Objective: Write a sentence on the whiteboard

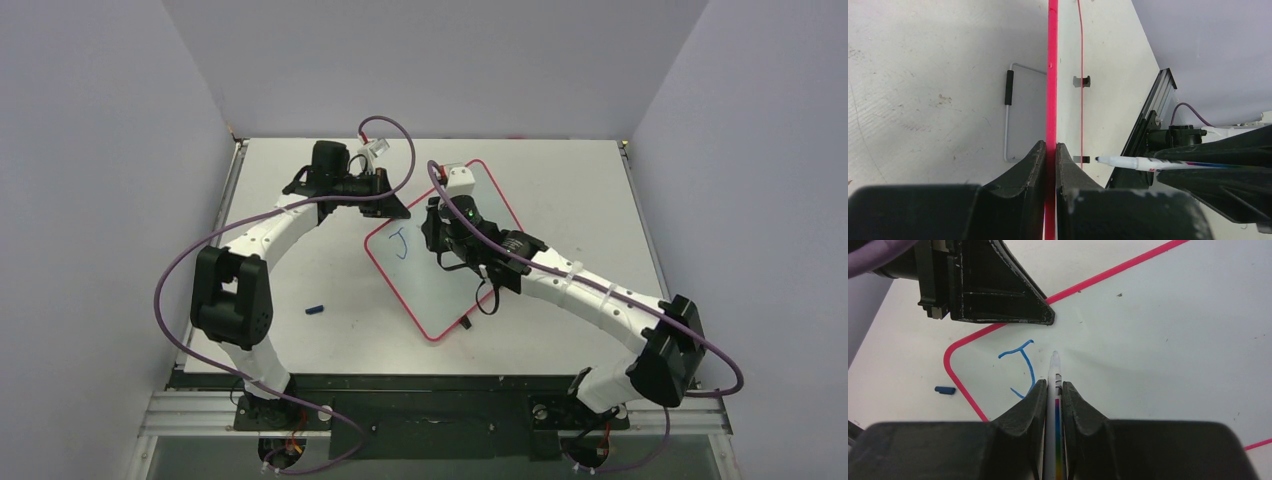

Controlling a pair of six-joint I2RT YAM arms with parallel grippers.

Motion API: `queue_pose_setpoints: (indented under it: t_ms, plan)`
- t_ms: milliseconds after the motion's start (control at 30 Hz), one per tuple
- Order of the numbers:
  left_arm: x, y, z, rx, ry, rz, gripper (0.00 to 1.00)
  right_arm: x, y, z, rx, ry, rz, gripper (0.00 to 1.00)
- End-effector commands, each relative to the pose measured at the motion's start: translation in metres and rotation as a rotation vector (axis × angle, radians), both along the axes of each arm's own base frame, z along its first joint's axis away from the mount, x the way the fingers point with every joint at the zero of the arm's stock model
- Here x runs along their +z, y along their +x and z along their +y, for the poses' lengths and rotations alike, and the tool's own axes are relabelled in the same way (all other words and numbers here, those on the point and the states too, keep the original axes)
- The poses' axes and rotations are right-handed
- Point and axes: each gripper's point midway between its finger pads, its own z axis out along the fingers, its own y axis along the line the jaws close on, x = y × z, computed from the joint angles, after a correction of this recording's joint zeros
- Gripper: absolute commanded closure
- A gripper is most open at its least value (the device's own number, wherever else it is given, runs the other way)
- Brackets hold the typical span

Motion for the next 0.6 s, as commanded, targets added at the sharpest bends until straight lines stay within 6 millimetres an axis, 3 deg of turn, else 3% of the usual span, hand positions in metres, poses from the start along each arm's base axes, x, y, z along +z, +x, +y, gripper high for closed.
queue_pose_setpoints:
  t_ms: [0,567]
  plan:
    - [0.022,-0.006,-0.003,-0.034,0.001,-0.098,1.00,0.017,0.005,0.021,0.042,0.065,-0.024,1.00]
    - [0.025,-0.012,-0.006,-0.046,0.008,-0.110,1.00,-0.001,0.007,0.035,0.070,0.054,0.010,1.00]
